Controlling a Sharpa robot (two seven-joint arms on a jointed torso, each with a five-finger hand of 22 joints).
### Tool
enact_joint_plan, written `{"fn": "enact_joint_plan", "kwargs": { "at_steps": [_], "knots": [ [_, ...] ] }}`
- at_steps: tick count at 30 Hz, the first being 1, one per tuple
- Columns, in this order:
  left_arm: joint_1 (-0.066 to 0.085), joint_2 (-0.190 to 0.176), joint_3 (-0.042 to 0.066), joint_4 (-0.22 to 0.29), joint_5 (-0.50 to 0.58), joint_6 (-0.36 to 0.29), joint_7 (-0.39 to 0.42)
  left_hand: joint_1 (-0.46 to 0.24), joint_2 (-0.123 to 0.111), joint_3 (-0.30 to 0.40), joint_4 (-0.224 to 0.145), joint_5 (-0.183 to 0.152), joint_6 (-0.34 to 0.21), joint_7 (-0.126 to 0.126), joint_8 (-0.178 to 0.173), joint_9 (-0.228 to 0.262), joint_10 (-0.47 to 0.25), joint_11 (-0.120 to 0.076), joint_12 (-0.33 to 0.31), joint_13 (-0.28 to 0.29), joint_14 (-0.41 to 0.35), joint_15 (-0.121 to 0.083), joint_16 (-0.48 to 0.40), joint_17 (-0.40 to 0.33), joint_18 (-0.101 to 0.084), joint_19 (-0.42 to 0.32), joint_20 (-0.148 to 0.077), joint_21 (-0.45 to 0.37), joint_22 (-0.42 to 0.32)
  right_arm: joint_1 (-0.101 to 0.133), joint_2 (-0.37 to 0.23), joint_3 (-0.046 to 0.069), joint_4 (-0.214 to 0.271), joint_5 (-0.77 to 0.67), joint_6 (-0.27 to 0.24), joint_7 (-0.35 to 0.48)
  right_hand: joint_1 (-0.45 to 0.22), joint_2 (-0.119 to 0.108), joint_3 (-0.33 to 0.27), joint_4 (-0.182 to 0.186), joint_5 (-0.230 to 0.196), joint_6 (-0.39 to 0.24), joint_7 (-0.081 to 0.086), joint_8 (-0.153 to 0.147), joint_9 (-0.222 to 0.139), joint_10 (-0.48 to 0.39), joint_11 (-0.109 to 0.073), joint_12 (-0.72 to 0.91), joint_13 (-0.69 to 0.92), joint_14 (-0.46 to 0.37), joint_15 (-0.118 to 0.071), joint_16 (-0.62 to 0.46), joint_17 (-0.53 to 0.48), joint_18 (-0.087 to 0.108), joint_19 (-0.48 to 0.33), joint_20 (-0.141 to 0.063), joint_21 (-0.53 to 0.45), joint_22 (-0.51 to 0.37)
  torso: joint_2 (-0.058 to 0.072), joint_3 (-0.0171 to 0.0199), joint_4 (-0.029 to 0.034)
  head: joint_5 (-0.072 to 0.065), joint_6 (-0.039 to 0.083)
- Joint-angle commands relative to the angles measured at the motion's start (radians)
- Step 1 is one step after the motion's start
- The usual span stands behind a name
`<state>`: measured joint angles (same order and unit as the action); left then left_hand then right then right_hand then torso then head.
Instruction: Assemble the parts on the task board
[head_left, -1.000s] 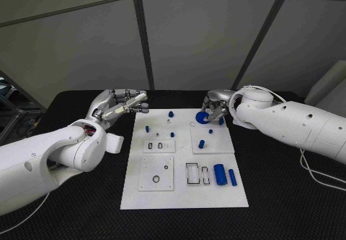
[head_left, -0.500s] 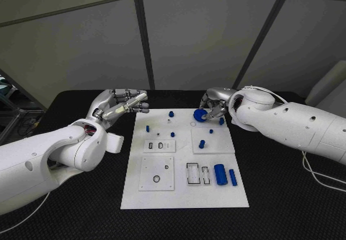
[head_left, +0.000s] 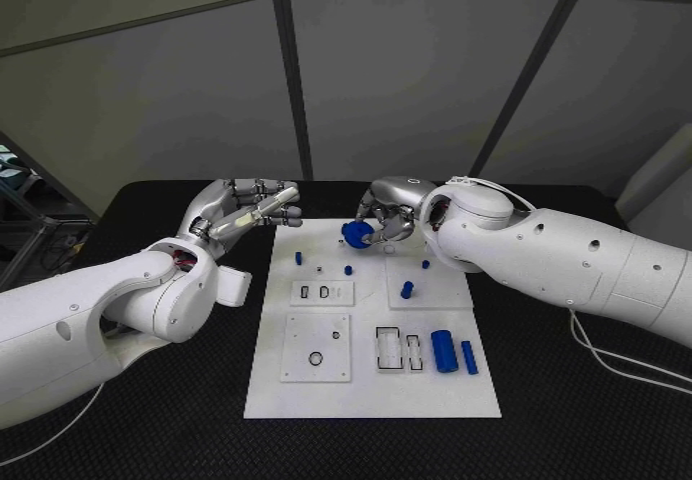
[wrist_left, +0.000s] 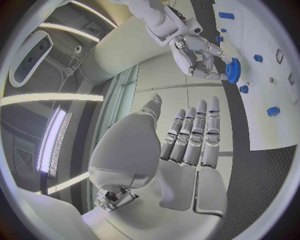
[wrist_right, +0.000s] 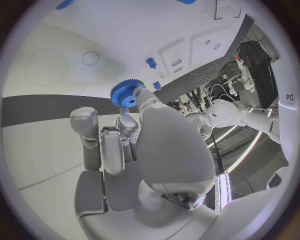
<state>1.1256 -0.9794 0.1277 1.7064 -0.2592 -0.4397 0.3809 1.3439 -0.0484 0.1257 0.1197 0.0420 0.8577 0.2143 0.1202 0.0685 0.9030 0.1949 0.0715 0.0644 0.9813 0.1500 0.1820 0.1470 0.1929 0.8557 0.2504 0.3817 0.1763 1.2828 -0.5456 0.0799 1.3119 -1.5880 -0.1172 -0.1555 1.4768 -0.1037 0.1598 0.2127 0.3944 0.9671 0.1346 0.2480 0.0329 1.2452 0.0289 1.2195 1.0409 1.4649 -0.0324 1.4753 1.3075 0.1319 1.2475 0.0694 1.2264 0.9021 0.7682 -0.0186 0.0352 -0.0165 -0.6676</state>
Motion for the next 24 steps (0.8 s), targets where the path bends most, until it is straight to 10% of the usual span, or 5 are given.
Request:
{"fn": "enact_joint_plan", "kwargs": {
  "at_steps": [1, 24],
  "knots": [
    [0.002, 0.001, 0.001, 0.001, -0.008, 0.005, 0.011, 0.004, 0.009, -0.001, -0.004, 0.006, 0.000, 0.017, -0.004, -0.001, -0.007, 0.002, -0.003, 0.000, -0.003, 0.001, -0.005, 0.001, -0.015, -0.008, 0.001, -0.002, -0.002, 0.002, 0.024, 0.000, -0.017, -0.027, -0.027, 0.008, -0.005, -0.005, 0.007, 0.000, 0.004, 0.032, -0.014, 0.001, 0.083, -0.004, 0.006, -0.003, -0.002, 0.072, -0.004, 0.004, 0.091, -0.011, 0.005, 0.001, 0.006, 0.000, 0.000, -0.0005, 0.0013, 0.000, 0.000],
    [0.002, 0.006, 0.001, -0.004, -0.008, 0.007, 0.011, 0.006, 0.011, -0.001, -0.007, 0.006, 0.002, 0.016, -0.004, -0.001, -0.005, 0.001, -0.003, 0.001, -0.003, 0.001, -0.006, 0.002, -0.015, -0.008, 0.001, -0.002, -0.002, 0.001, 0.128, -0.035, -0.116, -0.065, -0.006, -0.024, -0.021, -0.015, 0.017, 0.001, 0.000, 0.029, -0.010, -0.008, 0.082, -0.013, 0.010, -0.010, -0.009, 0.072, -0.002, 0.005, 0.092, -0.010, 0.002, 0.004, 0.005, -0.002, 0.000, 0.0004, -0.0020, 0.010, -0.020]
  ]
}}
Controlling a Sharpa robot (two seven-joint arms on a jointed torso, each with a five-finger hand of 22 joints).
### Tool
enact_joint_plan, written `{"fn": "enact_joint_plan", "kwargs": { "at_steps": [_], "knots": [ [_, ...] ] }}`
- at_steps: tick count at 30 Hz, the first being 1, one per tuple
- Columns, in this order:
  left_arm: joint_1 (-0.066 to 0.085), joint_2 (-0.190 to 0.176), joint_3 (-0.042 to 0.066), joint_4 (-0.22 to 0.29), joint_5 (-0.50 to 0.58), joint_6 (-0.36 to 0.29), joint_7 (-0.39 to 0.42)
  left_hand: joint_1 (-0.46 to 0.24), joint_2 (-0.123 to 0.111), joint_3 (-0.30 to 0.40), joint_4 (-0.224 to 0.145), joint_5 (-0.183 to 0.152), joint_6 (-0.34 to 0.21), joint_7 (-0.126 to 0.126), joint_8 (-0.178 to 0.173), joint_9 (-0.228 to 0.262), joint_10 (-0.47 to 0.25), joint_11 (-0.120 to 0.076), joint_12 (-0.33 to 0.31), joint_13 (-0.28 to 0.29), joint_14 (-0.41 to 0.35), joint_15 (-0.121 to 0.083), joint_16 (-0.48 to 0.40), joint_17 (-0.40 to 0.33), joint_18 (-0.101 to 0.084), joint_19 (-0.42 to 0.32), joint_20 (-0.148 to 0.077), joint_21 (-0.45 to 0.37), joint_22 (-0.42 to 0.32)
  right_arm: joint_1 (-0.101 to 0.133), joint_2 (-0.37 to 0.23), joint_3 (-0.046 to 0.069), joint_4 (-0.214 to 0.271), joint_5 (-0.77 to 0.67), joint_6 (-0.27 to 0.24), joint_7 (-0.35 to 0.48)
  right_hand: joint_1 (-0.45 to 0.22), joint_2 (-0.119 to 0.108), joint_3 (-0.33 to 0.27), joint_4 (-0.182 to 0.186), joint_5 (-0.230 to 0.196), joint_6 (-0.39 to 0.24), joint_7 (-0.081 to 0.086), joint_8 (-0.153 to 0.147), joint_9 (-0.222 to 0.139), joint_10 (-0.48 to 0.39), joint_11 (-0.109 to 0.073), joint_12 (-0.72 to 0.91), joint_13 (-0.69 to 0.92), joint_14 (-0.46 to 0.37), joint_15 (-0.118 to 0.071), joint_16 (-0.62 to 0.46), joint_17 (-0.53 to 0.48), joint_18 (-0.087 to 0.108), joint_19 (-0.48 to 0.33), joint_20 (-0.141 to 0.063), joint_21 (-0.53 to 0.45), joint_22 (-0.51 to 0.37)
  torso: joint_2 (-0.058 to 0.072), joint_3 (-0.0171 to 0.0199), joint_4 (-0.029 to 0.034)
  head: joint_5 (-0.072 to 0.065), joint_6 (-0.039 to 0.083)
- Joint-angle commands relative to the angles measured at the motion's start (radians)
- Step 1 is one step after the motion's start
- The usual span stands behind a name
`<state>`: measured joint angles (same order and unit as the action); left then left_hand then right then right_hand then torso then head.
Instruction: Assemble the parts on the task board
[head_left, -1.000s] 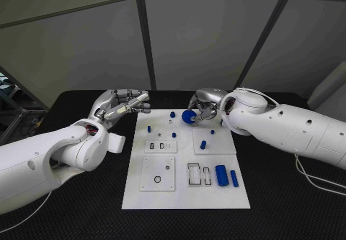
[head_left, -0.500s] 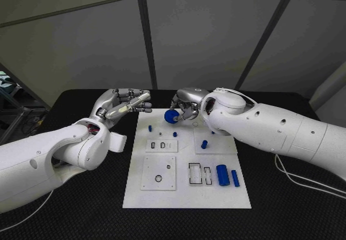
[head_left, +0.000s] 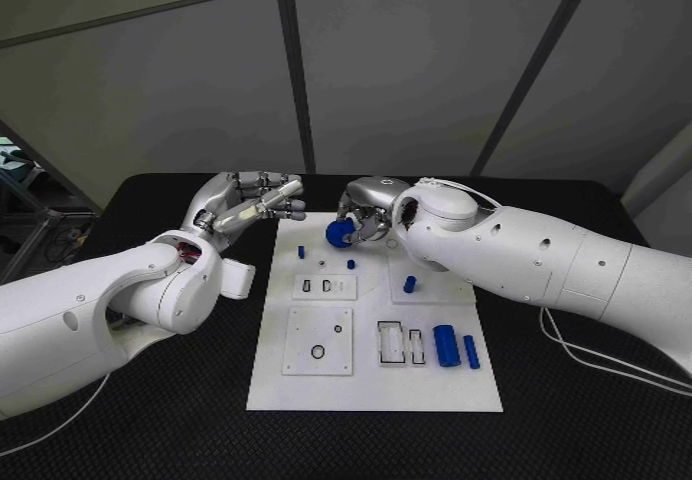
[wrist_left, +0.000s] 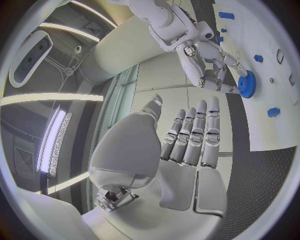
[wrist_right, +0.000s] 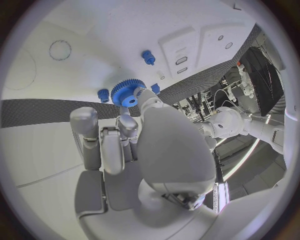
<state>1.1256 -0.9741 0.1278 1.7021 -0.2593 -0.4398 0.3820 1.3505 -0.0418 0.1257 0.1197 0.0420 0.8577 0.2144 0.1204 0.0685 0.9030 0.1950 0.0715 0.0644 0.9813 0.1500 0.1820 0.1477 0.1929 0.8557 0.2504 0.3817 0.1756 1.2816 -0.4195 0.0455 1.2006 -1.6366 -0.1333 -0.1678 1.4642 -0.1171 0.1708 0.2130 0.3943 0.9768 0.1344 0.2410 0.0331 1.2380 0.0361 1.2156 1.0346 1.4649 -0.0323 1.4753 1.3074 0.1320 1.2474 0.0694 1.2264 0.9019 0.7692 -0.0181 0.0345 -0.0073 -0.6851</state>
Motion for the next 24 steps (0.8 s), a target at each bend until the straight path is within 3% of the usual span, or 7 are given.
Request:
{"fn": "enact_joint_plan", "kwargs": {
  "at_steps": [1, 14, 24],
  "knots": [
    [0.002, 0.000, 0.001, 0.000, -0.007, 0.007, 0.010, 0.000, 0.004, -0.001, -0.007, 0.006, 0.002, 0.016, -0.004, -0.001, -0.005, 0.001, -0.003, 0.001, -0.003, 0.001, -0.006, 0.001, -0.015, -0.008, 0.001, -0.002, -0.001, 0.002, 0.003, -0.001, -0.008, -0.018, 0.012, -0.014, -0.009, -0.001, 0.006, 0.001, 0.000, 0.020, -0.010, -0.001, 0.082, -0.006, 0.003, -0.007, -0.003, 0.072, -0.002, 0.005, 0.092, -0.011, 0.002, 0.004, 0.005, -0.002, -0.001, -0.0003, -0.0014, 0.000, -0.003],
    [0.002, 0.002, 0.001, -0.001, -0.007, 0.008, 0.010, 0.000, 0.004, -0.001, -0.007, 0.006, 0.003, 0.016, -0.004, -0.001, -0.005, 0.001, -0.003, 0.001, -0.004, 0.001, -0.006, 0.001, -0.015, -0.009, 0.001, -0.002, -0.001, 0.001, 0.018, -0.004, -0.032, -0.040, 0.003, -0.038, -0.012, -0.003, 0.012, 0.000, -0.004, 0.017, -0.008, -0.006, 0.081, -0.009, 0.004, -0.009, -0.005, 0.072, -0.001, 0.005, 0.094, -0.010, 0.001, 0.005, 0.005, -0.002, 0.000, -0.0003, -0.0002, 0.000, -0.006],
    [0.002, 0.002, 0.001, -0.001, -0.007, 0.009, 0.009, 0.000, 0.004, -0.001, -0.007, 0.006, 0.003, 0.016, -0.004, -0.001, -0.005, 0.001, -0.003, 0.001, -0.004, 0.001, -0.006, 0.001, -0.015, -0.009, 0.001, -0.002, -0.001, 0.000, 0.020, -0.008, -0.029, -0.038, 0.024, -0.025, -0.038, -0.023, 0.025, -0.001, -0.034, -0.025, 0.006, -0.044, 0.070, -0.030, 0.016, -0.029, -0.027, 0.071, 0.009, 0.006, 0.096, -0.010, -0.004, 0.013, 0.001, -0.007, -0.001, -0.0001, -0.0013, 0.002, -0.010]
  ]
}}
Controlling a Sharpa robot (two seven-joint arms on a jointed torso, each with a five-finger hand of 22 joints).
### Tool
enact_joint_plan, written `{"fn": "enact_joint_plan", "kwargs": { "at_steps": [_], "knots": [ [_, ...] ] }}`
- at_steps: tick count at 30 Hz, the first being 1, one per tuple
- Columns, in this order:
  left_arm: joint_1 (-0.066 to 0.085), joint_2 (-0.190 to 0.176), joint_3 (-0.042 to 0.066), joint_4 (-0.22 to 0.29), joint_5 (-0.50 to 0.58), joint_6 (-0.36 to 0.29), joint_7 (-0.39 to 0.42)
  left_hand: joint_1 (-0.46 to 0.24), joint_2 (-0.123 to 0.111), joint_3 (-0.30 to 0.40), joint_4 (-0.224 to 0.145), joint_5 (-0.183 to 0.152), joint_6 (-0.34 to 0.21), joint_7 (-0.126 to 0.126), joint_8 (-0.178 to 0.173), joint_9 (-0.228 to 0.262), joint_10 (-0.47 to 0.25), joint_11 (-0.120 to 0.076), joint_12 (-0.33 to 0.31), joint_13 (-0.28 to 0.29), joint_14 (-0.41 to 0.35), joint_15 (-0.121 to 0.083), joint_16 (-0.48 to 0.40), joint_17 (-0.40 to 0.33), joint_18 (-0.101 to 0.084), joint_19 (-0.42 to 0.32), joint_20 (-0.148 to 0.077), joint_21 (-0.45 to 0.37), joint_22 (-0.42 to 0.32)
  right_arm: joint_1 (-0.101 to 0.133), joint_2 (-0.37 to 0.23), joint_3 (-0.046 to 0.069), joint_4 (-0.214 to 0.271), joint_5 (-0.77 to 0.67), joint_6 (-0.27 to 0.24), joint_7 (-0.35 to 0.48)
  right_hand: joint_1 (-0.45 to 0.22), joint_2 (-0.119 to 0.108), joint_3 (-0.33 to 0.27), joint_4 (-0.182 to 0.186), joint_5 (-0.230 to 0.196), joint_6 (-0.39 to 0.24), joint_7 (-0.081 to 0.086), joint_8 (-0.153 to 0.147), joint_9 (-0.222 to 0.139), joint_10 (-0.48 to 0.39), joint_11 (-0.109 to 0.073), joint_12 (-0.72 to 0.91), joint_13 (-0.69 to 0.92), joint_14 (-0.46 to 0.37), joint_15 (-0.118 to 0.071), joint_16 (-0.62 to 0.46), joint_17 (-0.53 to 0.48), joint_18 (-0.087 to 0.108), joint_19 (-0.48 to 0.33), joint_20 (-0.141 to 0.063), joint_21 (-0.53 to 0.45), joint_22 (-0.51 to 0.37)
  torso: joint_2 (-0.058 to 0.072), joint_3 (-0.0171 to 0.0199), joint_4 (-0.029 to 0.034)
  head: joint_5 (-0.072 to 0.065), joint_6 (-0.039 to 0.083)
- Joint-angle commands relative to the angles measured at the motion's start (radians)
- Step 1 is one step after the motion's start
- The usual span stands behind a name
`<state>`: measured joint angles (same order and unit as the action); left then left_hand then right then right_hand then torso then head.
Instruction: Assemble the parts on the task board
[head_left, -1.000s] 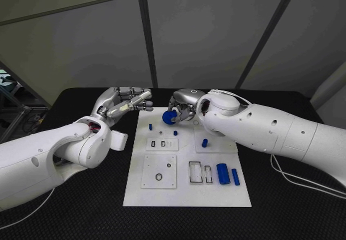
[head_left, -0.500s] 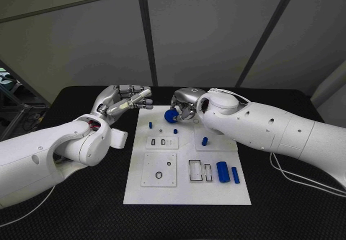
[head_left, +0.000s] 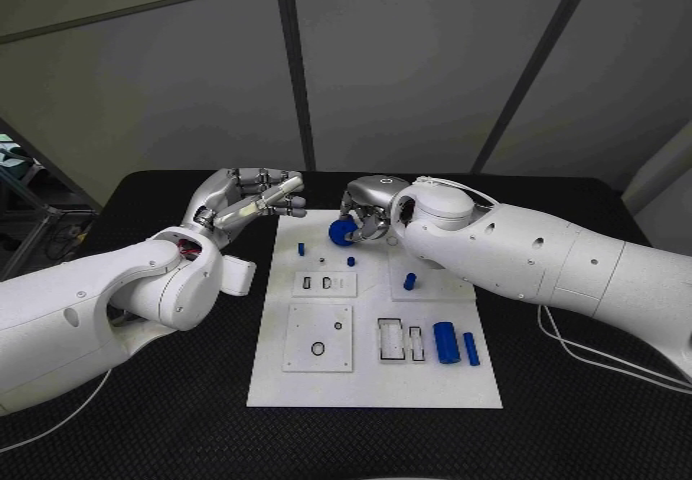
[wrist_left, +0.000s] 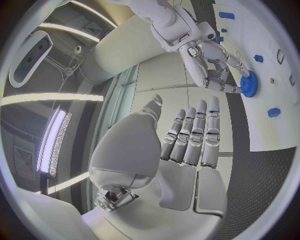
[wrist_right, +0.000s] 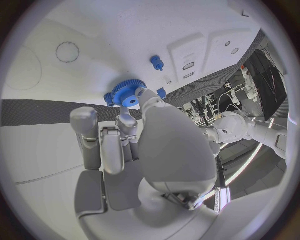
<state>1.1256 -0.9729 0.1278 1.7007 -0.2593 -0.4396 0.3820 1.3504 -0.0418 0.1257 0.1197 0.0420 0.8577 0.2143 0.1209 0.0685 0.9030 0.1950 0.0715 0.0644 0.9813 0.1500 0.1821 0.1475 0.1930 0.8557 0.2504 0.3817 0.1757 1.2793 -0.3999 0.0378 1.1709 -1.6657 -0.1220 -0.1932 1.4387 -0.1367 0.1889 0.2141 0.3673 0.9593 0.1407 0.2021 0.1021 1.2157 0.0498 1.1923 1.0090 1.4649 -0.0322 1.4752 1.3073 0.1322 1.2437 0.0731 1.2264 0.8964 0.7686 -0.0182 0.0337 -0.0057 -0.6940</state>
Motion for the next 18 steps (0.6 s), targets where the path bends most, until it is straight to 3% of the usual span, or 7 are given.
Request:
{"fn": "enact_joint_plan", "kwargs": {
  "at_steps": [1, 5, 8, 13, 18],
  "knots": [
    [0.002, 0.001, 0.001, 0.001, -0.007, 0.009, 0.009, 0.000, 0.004, -0.001, -0.007, 0.006, 0.003, 0.016, -0.005, -0.001, -0.005, 0.001, -0.003, 0.001, -0.004, 0.001, -0.006, 0.001, -0.015, -0.009, 0.001, -0.002, -0.001, 0.002, 0.000, -0.001, 0.001, -0.009, 0.013, 0.001, -0.014, -0.004, 0.007, -0.003, -0.008, -0.009, 0.000, -0.008, 0.000, -0.009, 0.003, -0.006, -0.002, 0.071, 0.010, 0.006, 0.097, -0.010, -0.001, 0.010, 0.001, -0.001, 0.000, 0.0000, -0.0004, 0.000, -0.001],
    [0.002, 0.000, 0.001, 0.000, -0.007, 0.011, 0.008, 0.000, 0.004, -0.001, -0.007, 0.006, 0.003, 0.016, -0.005, -0.001, -0.005, 0.001, -0.003, 0.001, -0.004, 0.001, -0.006, 0.001, -0.015, -0.009, 0.001, -0.002, -0.001, 0.002, -0.001, -0.003, -0.001, -0.007, 0.010, 0.001, -0.019, -0.011, 0.015, -0.009, -0.018, -0.070, 0.005, -0.053, -0.016, -0.016, 0.008, -0.014, -0.010, 0.071, 0.015, 0.007, 0.099, -0.010, -0.002, 0.015, 0.001, -0.001, 0.000, -0.0001, -0.0002, 0.000, -0.002],
    [0.002, -0.001, 0.001, 0.000, -0.007, 0.012, 0.007, 0.001, 0.005, -0.001, -0.008, 0.006, 0.003, 0.016, -0.005, -0.001, -0.004, 0.001, -0.003, 0.001, -0.005, 0.001, -0.007, 0.001, -0.015, -0.009, 0.001, -0.002, -0.002, 0.002, -0.001, -0.004, -0.003, -0.004, 0.008, 0.001, -0.030, -0.019, 0.010, -0.011, -0.057, -0.123, 0.007, -0.094, -0.031, -0.021, 0.012, -0.019, -0.016, 0.072, 0.018, 0.009, 0.101, -0.009, -0.003, 0.019, 0.000, -0.002, 0.000, 0.0001, -0.0010, -0.001, -0.001],
    [0.002, -0.001, 0.001, -0.001, -0.007, 0.011, 0.007, 0.000, 0.005, -0.001, -0.008, 0.006, 0.003, 0.016, -0.006, -0.001, -0.005, 0.002, -0.003, 0.001, -0.005, 0.001, -0.008, 0.001, -0.015, -0.010, 0.001, -0.003, -0.002, 0.002, -0.002, -0.005, -0.004, 0.005, 0.022, 0.001, -0.039, -0.022, 0.003, -0.008, -0.069, -0.129, 0.009, -0.104, -0.032, -0.022, 0.014, -0.019, -0.017, 0.072, 0.020, 0.010, 0.104, -0.009, -0.004, 0.021, 0.000, -0.002, 0.000, 0.0002, -0.0003, -0.003, -0.002],
    [0.002, -0.001, 0.001, -0.002, -0.007, 0.010, 0.006, -0.001, 0.006, -0.001, -0.008, 0.006, 0.003, 0.017, -0.006, -0.001, -0.005, 0.002, -0.004, 0.001, -0.006, 0.001, -0.008, 0.002, -0.015, -0.010, 0.002, -0.003, -0.002, 0.002, -0.003, -0.005, -0.005, 0.020, 0.041, 0.000, -0.102, -0.010, -0.012, 0.029, -0.018, -0.094, 0.010, -0.095, -0.027, -0.022, 0.016, -0.017, -0.013, 0.072, 0.022, 0.010, 0.105, -0.009, -0.005, 0.024, -0.001, -0.003, 0.000, 0.0000, -0.0003, -0.003, -0.003]
  ]
}}
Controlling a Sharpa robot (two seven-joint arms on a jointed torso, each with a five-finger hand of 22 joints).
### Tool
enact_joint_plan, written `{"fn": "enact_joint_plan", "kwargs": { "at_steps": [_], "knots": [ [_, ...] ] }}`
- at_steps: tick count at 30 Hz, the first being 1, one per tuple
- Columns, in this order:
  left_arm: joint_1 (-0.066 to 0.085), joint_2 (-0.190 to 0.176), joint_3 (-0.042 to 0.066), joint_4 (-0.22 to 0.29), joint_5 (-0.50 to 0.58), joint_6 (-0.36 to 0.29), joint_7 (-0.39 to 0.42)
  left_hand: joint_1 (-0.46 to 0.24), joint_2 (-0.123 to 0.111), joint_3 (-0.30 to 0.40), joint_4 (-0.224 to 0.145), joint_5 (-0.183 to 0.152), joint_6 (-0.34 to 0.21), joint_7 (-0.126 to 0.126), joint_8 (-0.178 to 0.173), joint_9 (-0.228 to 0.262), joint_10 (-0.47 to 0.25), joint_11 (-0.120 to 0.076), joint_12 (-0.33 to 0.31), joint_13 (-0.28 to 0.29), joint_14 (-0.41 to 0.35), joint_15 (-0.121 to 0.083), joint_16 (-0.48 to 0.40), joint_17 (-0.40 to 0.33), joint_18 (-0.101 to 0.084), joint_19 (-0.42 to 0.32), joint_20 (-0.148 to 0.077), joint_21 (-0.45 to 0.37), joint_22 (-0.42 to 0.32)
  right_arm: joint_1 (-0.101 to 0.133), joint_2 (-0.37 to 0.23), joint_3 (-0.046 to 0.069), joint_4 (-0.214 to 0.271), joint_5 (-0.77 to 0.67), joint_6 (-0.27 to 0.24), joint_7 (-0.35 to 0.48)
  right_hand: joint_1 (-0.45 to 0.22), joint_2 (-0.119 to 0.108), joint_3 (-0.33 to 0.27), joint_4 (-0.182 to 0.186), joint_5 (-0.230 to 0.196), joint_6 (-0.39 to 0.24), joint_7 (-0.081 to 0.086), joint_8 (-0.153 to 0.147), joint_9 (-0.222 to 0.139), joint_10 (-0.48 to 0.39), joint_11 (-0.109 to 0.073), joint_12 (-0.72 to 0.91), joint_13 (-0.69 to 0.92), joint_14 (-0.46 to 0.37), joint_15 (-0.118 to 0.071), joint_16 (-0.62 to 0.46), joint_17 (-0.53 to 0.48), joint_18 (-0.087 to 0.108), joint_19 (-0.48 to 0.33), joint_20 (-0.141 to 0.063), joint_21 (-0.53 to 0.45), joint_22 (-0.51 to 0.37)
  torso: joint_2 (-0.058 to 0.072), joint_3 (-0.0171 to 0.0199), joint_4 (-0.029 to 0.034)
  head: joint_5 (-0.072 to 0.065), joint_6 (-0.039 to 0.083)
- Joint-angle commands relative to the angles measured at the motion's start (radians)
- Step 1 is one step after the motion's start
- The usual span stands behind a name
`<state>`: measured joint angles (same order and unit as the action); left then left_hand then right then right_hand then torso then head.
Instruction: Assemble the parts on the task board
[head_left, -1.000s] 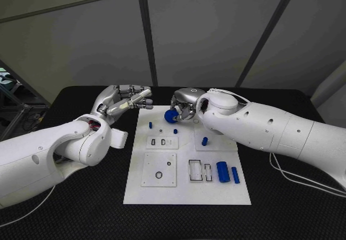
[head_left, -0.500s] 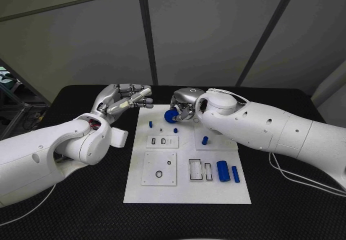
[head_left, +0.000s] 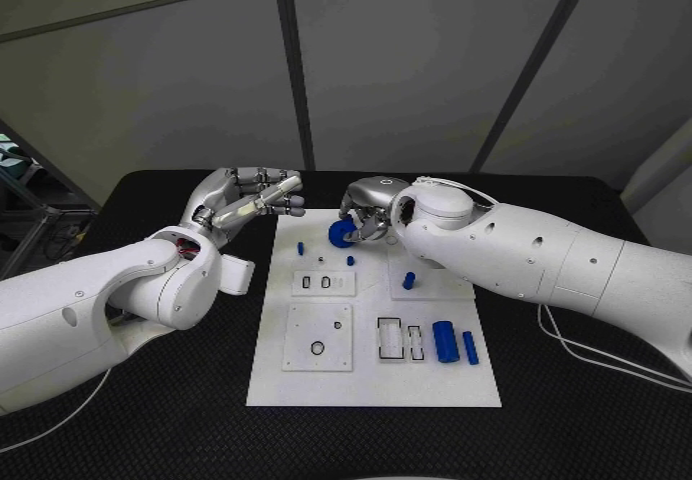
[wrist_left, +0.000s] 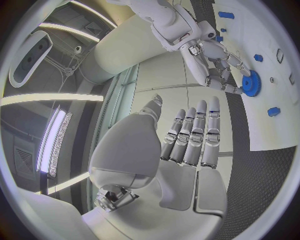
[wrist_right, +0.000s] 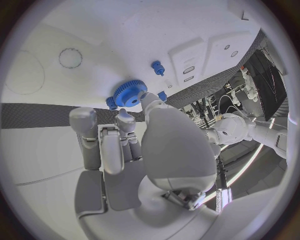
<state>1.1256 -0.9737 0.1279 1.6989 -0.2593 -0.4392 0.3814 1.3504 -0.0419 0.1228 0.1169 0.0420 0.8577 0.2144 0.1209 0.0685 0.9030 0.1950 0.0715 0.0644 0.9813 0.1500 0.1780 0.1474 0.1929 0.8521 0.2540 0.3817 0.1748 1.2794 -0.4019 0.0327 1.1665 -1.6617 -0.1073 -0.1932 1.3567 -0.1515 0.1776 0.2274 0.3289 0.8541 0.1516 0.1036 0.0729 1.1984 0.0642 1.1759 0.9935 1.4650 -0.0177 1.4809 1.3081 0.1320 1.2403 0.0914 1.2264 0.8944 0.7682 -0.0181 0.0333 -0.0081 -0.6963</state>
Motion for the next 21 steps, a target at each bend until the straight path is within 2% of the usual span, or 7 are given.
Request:
{"fn": "enact_joint_plan", "kwargs": {
  "at_steps": [1, 5, 10, 14, 18, 21],
  "knots": [
    [0.002, 0.000, 0.001, 0.000, -0.007, 0.010, 0.006, -0.001, 0.006, 0.001, -0.005, 0.006, 0.003, 0.017, -0.006, -0.001, -0.005, 0.002, -0.004, 0.001, -0.006, 0.001, -0.004, 0.002, -0.015, -0.007, -0.002, -0.003, -0.001, 0.002, -0.002, 0.000, -0.001, 0.021, 0.029, 0.000, -0.028, 0.007, -0.001, 0.021, 0.030, 0.014, 0.000, 0.003, 0.002, -0.005, 0.001, 0.000, 0.003, 0.072, 0.008, 0.004, 0.104, -0.008, -0.002, 0.005, -0.001, -0.002, 0.000, -0.0001, 0.0002, 0.000, -0.001],
    [0.002, 0.000, 0.001, 0.000, -0.007, 0.012, 0.005, -0.003, 0.008, 0.001, -0.004, 0.006, 0.003, 0.017, -0.007, -0.001, -0.006, 0.002, -0.004, 0.000, -0.007, 0.002, -0.005, 0.002, -0.015, -0.007, -0.002, -0.003, -0.001, 0.002, -0.003, 0.000, -0.004, 0.033, 0.039, 0.003, -0.062, 0.020, -0.001, 0.040, 0.069, 0.030, -0.001, 0.004, 0.003, -0.003, 0.001, 0.005, 0.009, 0.071, 0.008, 0.004, 0.103, -0.008, -0.003, 0.006, -0.001, -0.003, 0.000, -0.0001, -0.0001, 0.001, -0.002],
    [0.002, 0.000, 0.001, 0.000, -0.007, 0.014, 0.003, -0.006, 0.012, 0.000, -0.003, 0.006, 0.002, 0.019, -0.009, -0.001, -0.008, 0.003, -0.006, 0.000, -0.009, 0.002, -0.007, 0.002, -0.015, -0.009, -0.001, -0.003, -0.001, 0.002, -0.006, -0.001, -0.007, 0.049, 0.058, 0.006, -0.077, 0.028, 0.001, 0.046, 0.080, 0.046, -0.003, 0.007, 0.004, 0.000, 0.000, 0.010, 0.016, 0.071, 0.007, 0.003, 0.102, -0.008, -0.003, 0.006, -0.001, -0.003, 0.000, -0.0004, 0.0006, 0.000, -0.003],
    [0.002, 0.000, 0.001, -0.001, -0.007, 0.013, 0.001, -0.011, 0.016, -0.001, -0.001, 0.006, 0.001, 0.020, -0.011, -0.002, -0.010, 0.004, -0.006, 0.000, -0.009, 0.003, -0.008, 0.003, -0.015, -0.010, -0.001, -0.004, -0.002, -0.002, -0.008, -0.001, -0.012, 0.056, 0.061, 0.010, -0.098, 0.032, 0.004, 0.052, 0.111, 0.030, -0.002, -0.009, -0.002, -0.002, 0.000, 0.011, 0.017, 0.071, 0.007, 0.003, 0.102, -0.008, -0.005, 0.005, -0.002, -0.005, 0.000, -0.0004, 0.0005, 0.001, -0.004],
    [0.002, 0.001, 0.001, -0.002, -0.007, 0.012, 0.000, -0.011, 0.016, -0.001, -0.001, 0.006, 0.001, 0.020, -0.011, -0.002, -0.010, 0.004, -0.006, 0.000, -0.009, 0.003, -0.008, 0.003, -0.015, -0.010, -0.001, -0.004, -0.002, -0.004, -0.012, -0.002, -0.012, 0.059, 0.054, 0.010, -0.100, 0.032, 0.004, 0.052, 0.114, 0.026, -0.002, -0.013, -0.003, -0.003, 0.001, 0.011, 0.018, 0.071, 0.007, 0.003, 0.102, -0.007, -0.005, 0.005, -0.002, -0.005, 0.000, 0.0001, 0.0010, 0.001, -0.005],
    [0.002, 0.000, 0.001, -0.002, -0.007, 0.011, 0.000, -0.012, 0.017, -0.001, 0.000, 0.006, 0.001, 0.020, -0.012, -0.002, -0.010, 0.004, -0.006, 0.000, -0.009, 0.003, -0.008, 0.003, -0.015, -0.010, -0.001, -0.004, -0.002, -0.005, -0.020, -0.002, -0.006, 0.057, 0.031, 0.010, -0.098, 0.031, 0.008, 0.048, 0.121, 0.024, 0.000, -0.016, -0.004, -0.002, 0.001, 0.012, 0.020, 0.071, 0.007, 0.003, 0.102, -0.007, -0.006, 0.005, -0.003, -0.006, 0.000, -0.0001, 0.0004, 0.002, -0.006]
  ]
}}
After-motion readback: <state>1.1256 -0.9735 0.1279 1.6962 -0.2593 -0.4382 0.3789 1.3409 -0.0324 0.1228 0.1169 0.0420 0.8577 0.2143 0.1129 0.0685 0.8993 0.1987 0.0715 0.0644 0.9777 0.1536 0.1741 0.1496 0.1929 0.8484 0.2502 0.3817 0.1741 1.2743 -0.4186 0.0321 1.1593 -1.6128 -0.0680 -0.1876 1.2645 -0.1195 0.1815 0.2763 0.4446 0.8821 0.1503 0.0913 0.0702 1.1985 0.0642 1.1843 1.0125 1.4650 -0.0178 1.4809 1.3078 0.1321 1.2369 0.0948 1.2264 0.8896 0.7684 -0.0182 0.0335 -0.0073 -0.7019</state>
